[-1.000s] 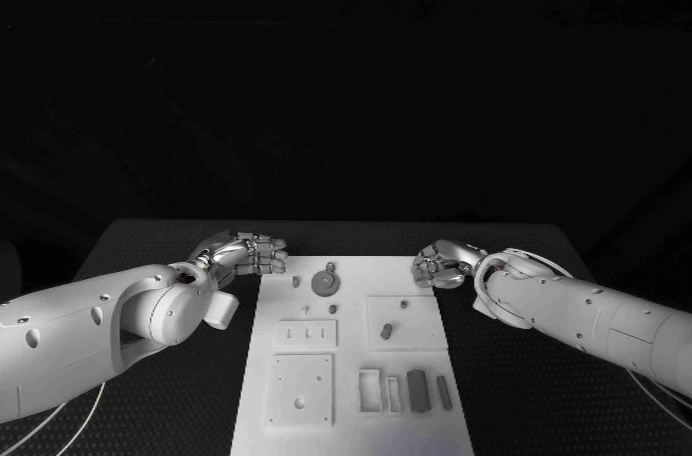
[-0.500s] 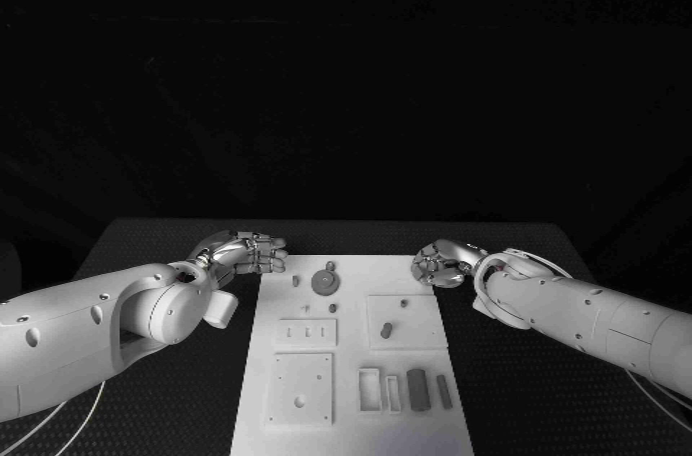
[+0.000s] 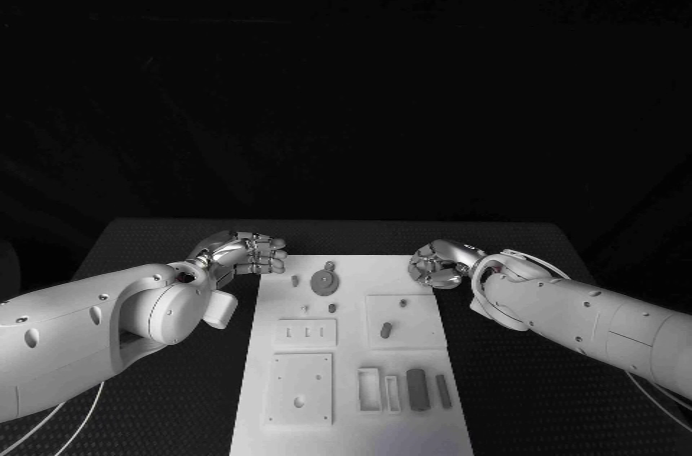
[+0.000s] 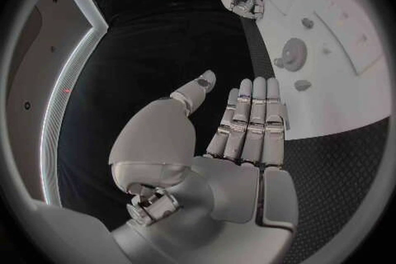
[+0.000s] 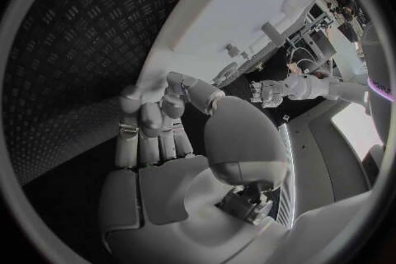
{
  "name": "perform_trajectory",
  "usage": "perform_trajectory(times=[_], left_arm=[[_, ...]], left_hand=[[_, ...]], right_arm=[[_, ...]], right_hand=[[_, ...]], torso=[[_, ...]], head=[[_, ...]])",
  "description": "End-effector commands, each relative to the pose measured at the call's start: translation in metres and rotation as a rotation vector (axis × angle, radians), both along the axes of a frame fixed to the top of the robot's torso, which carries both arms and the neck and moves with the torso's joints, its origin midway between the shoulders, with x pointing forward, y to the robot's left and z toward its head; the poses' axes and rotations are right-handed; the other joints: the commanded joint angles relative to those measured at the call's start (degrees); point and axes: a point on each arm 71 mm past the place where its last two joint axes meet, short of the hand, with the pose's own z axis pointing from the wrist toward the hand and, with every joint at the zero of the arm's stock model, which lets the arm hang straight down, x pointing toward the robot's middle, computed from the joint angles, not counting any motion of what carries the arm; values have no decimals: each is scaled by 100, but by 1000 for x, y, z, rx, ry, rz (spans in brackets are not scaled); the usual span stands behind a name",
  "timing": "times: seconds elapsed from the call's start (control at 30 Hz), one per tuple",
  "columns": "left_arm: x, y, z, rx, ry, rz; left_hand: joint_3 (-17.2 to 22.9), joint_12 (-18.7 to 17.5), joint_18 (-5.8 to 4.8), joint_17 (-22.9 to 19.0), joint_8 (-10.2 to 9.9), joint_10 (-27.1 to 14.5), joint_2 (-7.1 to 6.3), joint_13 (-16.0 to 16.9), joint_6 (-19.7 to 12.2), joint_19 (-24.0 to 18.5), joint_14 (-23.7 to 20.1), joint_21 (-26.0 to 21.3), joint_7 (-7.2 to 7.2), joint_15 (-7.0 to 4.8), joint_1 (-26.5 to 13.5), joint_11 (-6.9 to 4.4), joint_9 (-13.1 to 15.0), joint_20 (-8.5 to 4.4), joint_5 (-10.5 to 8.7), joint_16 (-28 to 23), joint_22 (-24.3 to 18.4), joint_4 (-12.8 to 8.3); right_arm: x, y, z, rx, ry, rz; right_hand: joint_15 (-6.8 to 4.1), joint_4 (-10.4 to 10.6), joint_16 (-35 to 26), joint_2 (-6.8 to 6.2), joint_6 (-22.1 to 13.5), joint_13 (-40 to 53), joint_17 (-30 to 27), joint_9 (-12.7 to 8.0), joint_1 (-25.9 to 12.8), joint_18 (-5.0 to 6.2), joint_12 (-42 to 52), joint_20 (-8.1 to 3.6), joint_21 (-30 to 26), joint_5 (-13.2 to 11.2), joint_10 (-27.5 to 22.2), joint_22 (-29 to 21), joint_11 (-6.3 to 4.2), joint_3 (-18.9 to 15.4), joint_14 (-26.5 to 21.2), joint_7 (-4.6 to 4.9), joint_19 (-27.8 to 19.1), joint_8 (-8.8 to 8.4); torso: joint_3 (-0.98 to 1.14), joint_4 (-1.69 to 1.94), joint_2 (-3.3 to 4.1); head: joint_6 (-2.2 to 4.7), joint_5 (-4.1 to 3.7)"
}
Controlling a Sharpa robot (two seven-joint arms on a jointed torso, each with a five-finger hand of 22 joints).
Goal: Assemble the parts on the task board
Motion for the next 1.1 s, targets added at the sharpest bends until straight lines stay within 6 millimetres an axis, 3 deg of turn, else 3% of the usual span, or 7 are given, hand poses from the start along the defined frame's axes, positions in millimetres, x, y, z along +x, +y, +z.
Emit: perform_trajectory(times=[0.03, 0.37, 0.53, 0.67, 0.87, 1.1], left_arm=[[-1, -3, 1, 7, -5, -30], [-2, -4, 0, 45, -2, -45], [-4, -7, -2, 91, 17, -60], [-7, -12, -4, 124, 43, -99], [-8, -30, -8, 166, 81, -151], [-8, -47, -10, 194, 110, -185]], left_hand=[[-17, -5, -3, 11, 16, 46, -1, 9, 51, 30, 34, -27, 12, 15, -77, -2, 7, 6, 7, -6, 8, -2], [-21, 8, 7, 34, 44, 92, -10, 22, 105, 41, 66, -26, 18, 12, -101, -22, 16, 6, 7, -4, 23, 10], [-52, 26, 22, 72, 69, 154, -66, 39, 162, 79, 136, -10, 6, 7, -200, -47, 21, -1, 3, 16, 50, 75], [-79, 108, 71, 159, 149, 347, -133, 97, 334, 221, 329, 68, -68, -54, -343, -138, 45, -48, 0, 100, 120, 221], [-177, 257, 101, 334, 235, 664, -187, 228, 575, 453, 631, 208, -173, -200, -614, -290, 60, -164, 0, 261, 243, 429], [-208, 278, 83, 466, 185, 728, -226, 317, 587, 517, 707, 262, -177, -258, -767, -329, 19, -237, -1, 296, 330, 572]], right_arm=[[-1, 2, 1, -1, -7, 2], [-3, 14, 2, -37, -28, -4], [-5, 23, 12, -39, -60, 2], [-6, 38, 30, -44, -96, 26], [-11, 62, 53, -51, -133, 70], [-21, 96, 67, -59, -152, 134]], right_hand=[[-31, 9, 35, -15, 784, 8, 6, 177, -50, 171, 20, -28, 24, -26, -6, 122, -50, 40, 7, -30, 30, 21], [-48, 5, 37, -90, 824, 4, 2, 194, -57, 171, 14, -44, 46, -31, 13, 119, -68, 39, 18, -48, 40, 27], [-59, 4, 38, -113, 846, 1, -1, 202, -47, 171, 10, -54, 57, -30, 26, 116, -80, 45, 31, -59, 53, 30], [-65, 4, 39, -122, 854, -1, -3, 205, -42, 171, 8, -60, 63, -30, 33, 114, -84, 49, 39, -64, 61, 30], [-72, 5, 39, -134, 863, -4, -6, 209, -37, 171, 6, -67, 69, -30, 45, 112, -90, 53, 49, -68, 70, 28], [-79, 4, 39, -147, 874, -9, -10, 213, -31, 171, 3, -75, 75, -30, 58, 108, -95, 57, 62, -74, 81, 27]], torso=[[-7, -4, -4], [-4, 2, 3], [-6, 3, -4], [-3, -17, -4], [-15, -45, -38], [-14, -89, -102]], head=[[5, -1], [14, -7], [23, -4], [49, 9], [96, 38], [143, 96]])
